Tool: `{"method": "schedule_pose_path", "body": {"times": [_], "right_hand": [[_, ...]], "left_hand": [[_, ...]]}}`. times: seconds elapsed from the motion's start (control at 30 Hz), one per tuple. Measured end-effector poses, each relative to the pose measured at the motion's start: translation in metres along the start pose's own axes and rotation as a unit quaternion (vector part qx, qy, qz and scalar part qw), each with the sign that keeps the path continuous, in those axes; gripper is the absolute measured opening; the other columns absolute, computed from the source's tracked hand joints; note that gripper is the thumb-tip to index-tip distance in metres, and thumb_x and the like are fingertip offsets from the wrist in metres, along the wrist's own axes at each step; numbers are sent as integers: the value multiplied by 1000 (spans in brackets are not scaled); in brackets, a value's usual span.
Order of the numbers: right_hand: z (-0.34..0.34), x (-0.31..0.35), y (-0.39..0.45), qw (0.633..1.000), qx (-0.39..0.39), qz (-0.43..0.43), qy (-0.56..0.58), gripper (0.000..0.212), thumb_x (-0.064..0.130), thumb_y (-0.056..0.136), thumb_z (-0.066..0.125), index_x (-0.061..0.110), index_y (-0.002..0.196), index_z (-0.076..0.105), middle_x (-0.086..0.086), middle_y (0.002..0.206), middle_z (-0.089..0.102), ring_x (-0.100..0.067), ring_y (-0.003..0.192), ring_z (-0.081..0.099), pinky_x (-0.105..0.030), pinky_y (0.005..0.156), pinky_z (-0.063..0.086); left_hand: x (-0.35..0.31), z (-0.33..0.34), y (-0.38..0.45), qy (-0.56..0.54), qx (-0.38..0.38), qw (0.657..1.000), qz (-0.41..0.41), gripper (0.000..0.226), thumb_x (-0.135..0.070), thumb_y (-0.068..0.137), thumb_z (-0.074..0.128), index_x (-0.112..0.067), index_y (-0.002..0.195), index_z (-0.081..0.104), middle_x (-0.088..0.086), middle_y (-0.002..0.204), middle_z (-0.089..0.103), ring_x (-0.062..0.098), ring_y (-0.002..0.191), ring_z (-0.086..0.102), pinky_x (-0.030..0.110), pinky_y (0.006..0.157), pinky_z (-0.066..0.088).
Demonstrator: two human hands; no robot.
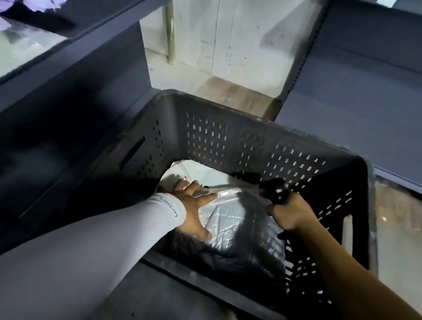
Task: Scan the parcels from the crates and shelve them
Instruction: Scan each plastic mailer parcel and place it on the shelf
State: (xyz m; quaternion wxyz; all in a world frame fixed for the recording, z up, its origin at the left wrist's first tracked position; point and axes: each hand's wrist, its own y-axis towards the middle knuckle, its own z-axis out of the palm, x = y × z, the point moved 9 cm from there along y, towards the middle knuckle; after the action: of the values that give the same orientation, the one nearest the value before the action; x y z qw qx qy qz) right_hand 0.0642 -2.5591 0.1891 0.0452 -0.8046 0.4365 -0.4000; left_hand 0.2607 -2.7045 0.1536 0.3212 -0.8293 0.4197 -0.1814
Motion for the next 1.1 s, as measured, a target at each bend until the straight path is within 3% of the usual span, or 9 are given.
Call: {"method": "schedule_pose_path", "body": {"times": [0.07, 0.17, 0.3, 0.47, 0.63, 0.73, 0.83, 0.97, 1.1], "right_hand": [[5, -13, 11, 1000, -2, 28, -2, 36, 33, 84, 68, 21, 117, 75, -6, 112, 70, -28, 110, 65, -27, 82, 46], [10, -34, 26, 994, -26, 70, 74, 7, 19, 86, 73, 15, 92, 74, -8, 99, 72, -30, 98, 69, -43, 85, 58], [24, -50, 30, 979, -41, 129, 150, 8, 5, 90, 71, 2, 83, 72, -26, 92, 71, -29, 79, 61, -45, 72, 50], [37, -63, 31, 971, -42, 167, 167, 18, 3, 89, 71, 7, 73, 64, -8, 69, 60, -15, 57, 50, -22, 44, 40], [46, -62, 33, 961, -37, 175, 211, 8, 7, 81, 75, -1, 82, 72, -17, 80, 70, -32, 74, 67, -39, 63, 52], [46, -63, 32, 957, -32, 184, 222, 8, 8, 84, 75, 0, 83, 70, -15, 76, 67, -28, 64, 61, -34, 58, 47], [44, -63, 30, 952, -36, 190, 239, 8, 8, 84, 75, 5, 81, 69, -13, 77, 67, -25, 61, 60, -30, 53, 45], [42, -63, 25, 941, -39, 200, 271, 9, 5, 83, 75, -2, 88, 71, -17, 75, 68, -29, 61, 63, -31, 53, 49], [33, -58, 19, 928, -63, 198, 309, 15, 6, 83, 73, -3, 94, 71, -18, 79, 72, -32, 65, 68, -39, 63, 57]], "left_hand": [[5, 10, 22, -20, 10, 1000, -2, 112, -90, 73, 58, -61, 155, -13, 0, 171, -23, 31, 157, -24, 55, 127, -1], [10, 19, 48, -23, 14, 1000, 2, 112, -91, 71, 57, -64, 153, -14, 0, 171, -25, 34, 156, -25, 59, 127, 2], [10, 23, 60, -61, 12, 998, -9, 110, -84, 77, 63, -63, 154, -13, 1, 170, -26, 40, 155, -26, 59, 127, -1], [25, 23, 69, -147, -23, 988, -51, 119, -75, 77, 72, -57, 156, -14, 8, 168, -31, 31, 158, -21, 57, 127, 1], [24, 19, 77, -338, -55, 939, -34, 113, -49, 80, 84, -51, 162, 5, -1, 173, -18, 16, 159, -15, 33, 127, 12], [29, 4, 79, -507, -107, 854, -42, 91, -41, 89, 78, -39, 162, 24, -17, 167, 22, 15, 158, 15, 35, 124, 21], [46, 9, 70, -682, -74, 717, -125, 85, -68, 70, 73, -46, 148, 48, -7, 146, 58, 27, 123, 62, 51, 98, 52], [59, 3, 53, -790, -15, 598, -136, 61, -80, 90, 44, -32, 122, 65, 12, 128, 65, 42, 114, 63, 66, 102, 45], [73, -5, 43, -835, 0, 534, -135, 72, -78, 95, 41, -33, 152, 46, 15, 142, 59, 49, 128, 55, 76, 109, 33]]}}
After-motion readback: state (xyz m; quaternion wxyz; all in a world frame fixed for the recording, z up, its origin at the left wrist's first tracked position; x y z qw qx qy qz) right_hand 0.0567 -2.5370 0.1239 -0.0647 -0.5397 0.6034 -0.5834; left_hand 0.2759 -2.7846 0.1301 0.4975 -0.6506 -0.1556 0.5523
